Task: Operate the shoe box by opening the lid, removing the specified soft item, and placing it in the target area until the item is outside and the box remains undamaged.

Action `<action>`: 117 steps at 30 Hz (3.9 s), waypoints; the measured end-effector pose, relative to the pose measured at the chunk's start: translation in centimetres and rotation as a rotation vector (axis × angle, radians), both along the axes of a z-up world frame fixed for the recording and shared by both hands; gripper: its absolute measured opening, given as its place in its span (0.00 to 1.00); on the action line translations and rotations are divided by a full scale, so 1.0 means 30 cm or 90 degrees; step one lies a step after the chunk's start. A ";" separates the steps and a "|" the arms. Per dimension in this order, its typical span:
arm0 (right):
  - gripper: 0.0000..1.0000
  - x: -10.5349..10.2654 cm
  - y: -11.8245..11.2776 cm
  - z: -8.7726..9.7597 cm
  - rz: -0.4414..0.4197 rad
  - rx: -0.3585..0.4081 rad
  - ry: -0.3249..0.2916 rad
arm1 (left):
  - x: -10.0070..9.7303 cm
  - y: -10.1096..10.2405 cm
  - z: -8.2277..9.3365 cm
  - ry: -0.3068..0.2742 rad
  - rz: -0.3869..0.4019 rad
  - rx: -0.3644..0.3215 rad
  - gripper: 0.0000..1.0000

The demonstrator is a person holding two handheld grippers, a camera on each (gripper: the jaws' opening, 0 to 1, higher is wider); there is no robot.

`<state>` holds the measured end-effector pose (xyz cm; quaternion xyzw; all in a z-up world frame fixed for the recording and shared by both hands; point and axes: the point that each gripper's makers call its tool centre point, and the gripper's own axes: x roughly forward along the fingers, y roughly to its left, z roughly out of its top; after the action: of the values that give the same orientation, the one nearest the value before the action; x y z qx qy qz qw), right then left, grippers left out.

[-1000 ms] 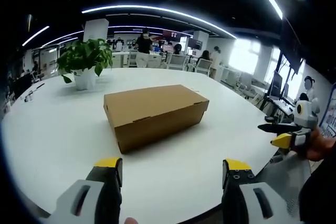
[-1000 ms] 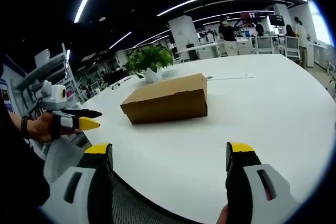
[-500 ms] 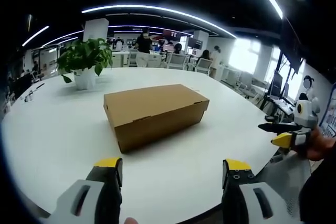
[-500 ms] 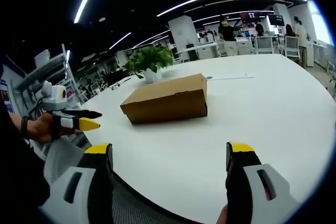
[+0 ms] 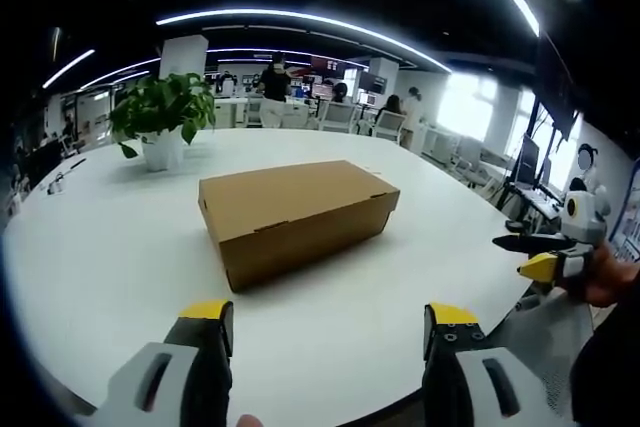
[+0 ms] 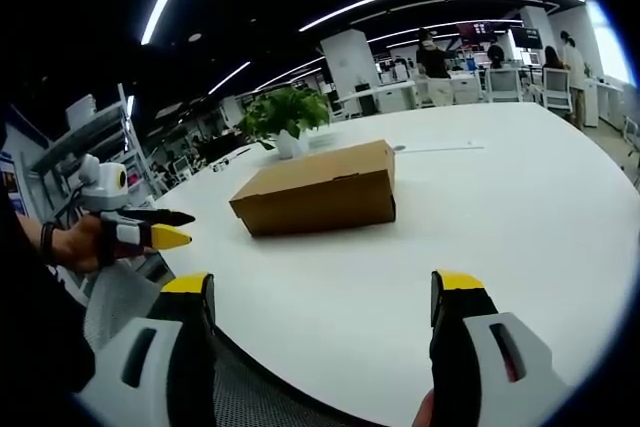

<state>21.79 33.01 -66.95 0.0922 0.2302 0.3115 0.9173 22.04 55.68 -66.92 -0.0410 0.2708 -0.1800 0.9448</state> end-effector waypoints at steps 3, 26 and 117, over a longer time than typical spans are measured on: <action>0.84 0.000 0.000 0.000 0.000 0.000 0.001 | 0.000 0.001 -0.001 0.000 0.000 0.001 0.79; 0.84 0.002 -0.001 -0.002 0.000 -0.003 0.000 | -0.004 -0.003 0.004 -0.001 -0.001 0.001 0.79; 0.52 0.644 0.219 -0.139 0.020 -0.073 0.010 | 0.426 0.184 -0.156 0.046 0.065 0.010 0.50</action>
<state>41.10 39.58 -71.10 0.0385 0.2564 0.3112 0.9143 34.81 61.19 -71.59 -0.0535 0.3037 -0.1281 0.9426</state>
